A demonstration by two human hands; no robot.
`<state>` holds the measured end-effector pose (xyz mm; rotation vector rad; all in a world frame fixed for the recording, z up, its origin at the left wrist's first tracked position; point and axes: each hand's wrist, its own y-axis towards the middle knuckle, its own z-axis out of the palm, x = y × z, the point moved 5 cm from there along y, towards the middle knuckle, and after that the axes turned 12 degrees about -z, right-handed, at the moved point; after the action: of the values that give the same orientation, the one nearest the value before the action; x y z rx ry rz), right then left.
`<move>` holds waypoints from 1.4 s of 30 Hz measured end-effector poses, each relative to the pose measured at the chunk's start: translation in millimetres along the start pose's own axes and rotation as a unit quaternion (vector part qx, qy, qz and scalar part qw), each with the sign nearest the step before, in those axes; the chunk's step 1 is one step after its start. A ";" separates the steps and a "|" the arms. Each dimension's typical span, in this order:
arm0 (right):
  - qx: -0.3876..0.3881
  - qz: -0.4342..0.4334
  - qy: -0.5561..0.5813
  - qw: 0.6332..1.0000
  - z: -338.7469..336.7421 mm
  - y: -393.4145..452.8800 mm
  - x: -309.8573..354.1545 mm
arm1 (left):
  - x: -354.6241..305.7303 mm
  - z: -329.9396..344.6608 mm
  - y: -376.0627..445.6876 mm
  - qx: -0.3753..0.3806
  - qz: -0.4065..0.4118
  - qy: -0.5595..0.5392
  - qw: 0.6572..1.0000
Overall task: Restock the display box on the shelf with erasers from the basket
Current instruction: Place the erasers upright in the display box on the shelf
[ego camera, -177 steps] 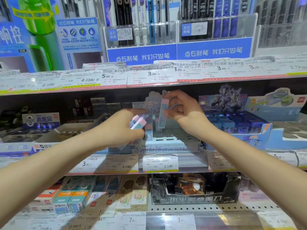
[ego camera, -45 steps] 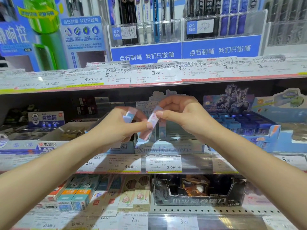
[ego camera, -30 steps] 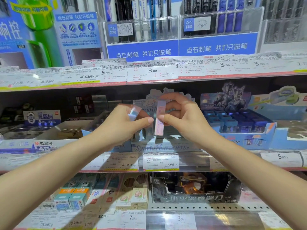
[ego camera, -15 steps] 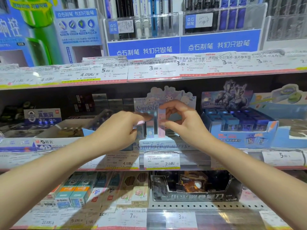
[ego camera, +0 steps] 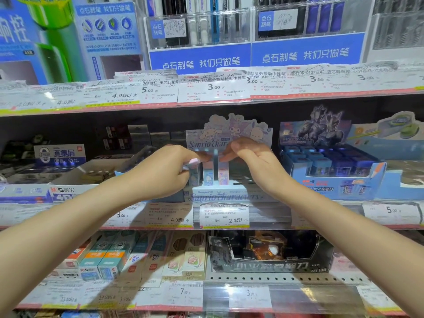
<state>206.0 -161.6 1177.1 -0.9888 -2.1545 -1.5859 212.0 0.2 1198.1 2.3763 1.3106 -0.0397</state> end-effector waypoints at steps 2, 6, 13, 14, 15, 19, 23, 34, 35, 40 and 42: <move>0.007 0.019 -0.006 1.000 0.2 0.1 0.6 | -0.7 -8.6 -1.9 -0.043 0.033 -0.034 0.998; -0.038 -0.012 0.025 0.999 -3.1 -2.3 19.1 | -10.4 -25.5 -6.6 -0.065 0.039 -0.140 0.987; 0.010 -0.086 0.055 0.995 12.2 -3.3 69.9 | -28.7 -0.6 -14.1 0.212 -0.059 -0.418 0.882; 0.017 -0.085 0.055 0.995 13.1 -2.7 71.5 | -30.8 1.7 -15.5 0.235 -0.061 -0.437 0.866; 0.022 -0.081 0.056 0.995 13.2 -2.0 71.1 | -32.1 4.0 -16.3 0.253 -0.066 -0.454 0.852; 0.041 -0.032 0.069 0.996 8.2 0.0 61.4 | -26.3 10.1 -15.6 0.293 -0.070 -0.485 0.821; 0.029 -0.013 0.075 0.997 -6.5 1.5 55.0 | -11.0 11.8 -14.0 0.246 -0.082 -0.452 0.853; -0.049 -0.034 0.101 0.993 -12.4 -2.2 55.9 | -28.3 2.1 -11.1 0.075 -0.030 -0.374 0.924; -0.058 -0.039 0.107 0.992 -11.7 -4.1 55.5 | -26.7 3.4 -9.1 0.063 -0.046 -0.396 0.915; -0.056 -0.072 0.059 0.994 -10.9 -8.0 53.8 | -30.4 5.2 -5.2 0.040 -0.078 -0.421 0.903; -0.068 -0.068 0.036 0.995 -19.1 -4.4 50.1 | -31.6 -0.2 -5.4 0.010 -0.069 -0.374 0.925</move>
<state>163.7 -162.1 1210.3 -0.8238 -2.1302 -1.8236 190.1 -22.5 1203.5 1.9465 1.0706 -0.9071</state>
